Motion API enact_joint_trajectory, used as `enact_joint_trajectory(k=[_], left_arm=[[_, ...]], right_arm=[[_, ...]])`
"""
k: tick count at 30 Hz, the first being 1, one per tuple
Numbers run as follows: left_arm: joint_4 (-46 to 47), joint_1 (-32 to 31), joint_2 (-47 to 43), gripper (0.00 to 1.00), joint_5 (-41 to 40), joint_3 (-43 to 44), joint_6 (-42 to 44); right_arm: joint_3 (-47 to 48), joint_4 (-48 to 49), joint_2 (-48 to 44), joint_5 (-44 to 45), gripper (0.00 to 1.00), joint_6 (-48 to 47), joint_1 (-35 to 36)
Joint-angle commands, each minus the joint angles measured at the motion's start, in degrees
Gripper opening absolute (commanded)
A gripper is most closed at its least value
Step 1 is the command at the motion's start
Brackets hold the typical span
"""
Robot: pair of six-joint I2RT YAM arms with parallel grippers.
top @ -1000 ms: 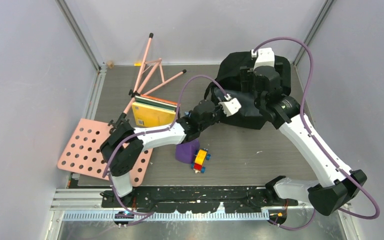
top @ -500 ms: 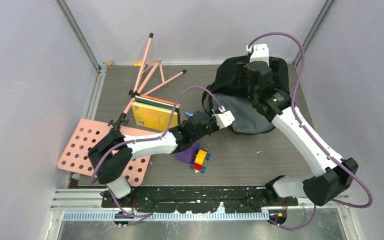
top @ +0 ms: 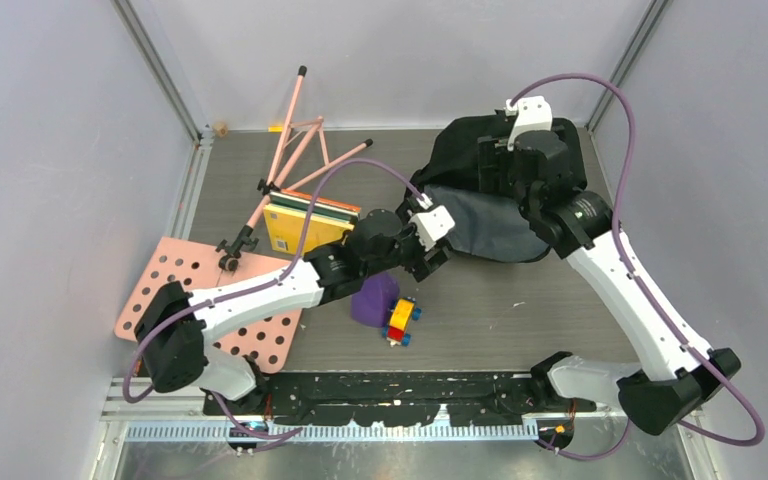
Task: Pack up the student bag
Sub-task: Unzip the student bag at the center of the board.
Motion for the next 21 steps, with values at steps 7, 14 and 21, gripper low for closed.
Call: enact_joint_trajectory(k=[7,14,21], left_arm=[[-18.7,4.5,-7.3,0.87,4.2,6.2,-16.2],[-23.2,11.4,-14.2,0.91,4.2,5.1,-25.9],[-29.7,22.1,-19.0,0.94,3.7,2.9,-34.0]], right_arm=[[3.3,-14.1,-8.9,-15.2,0.95,9.5,0.1],[4.0,-14.2,-13.9,-16.0,0.97,10.9,0.1],[9.5,-12.6,-9.8,-18.6,0.98,10.9,0.1]])
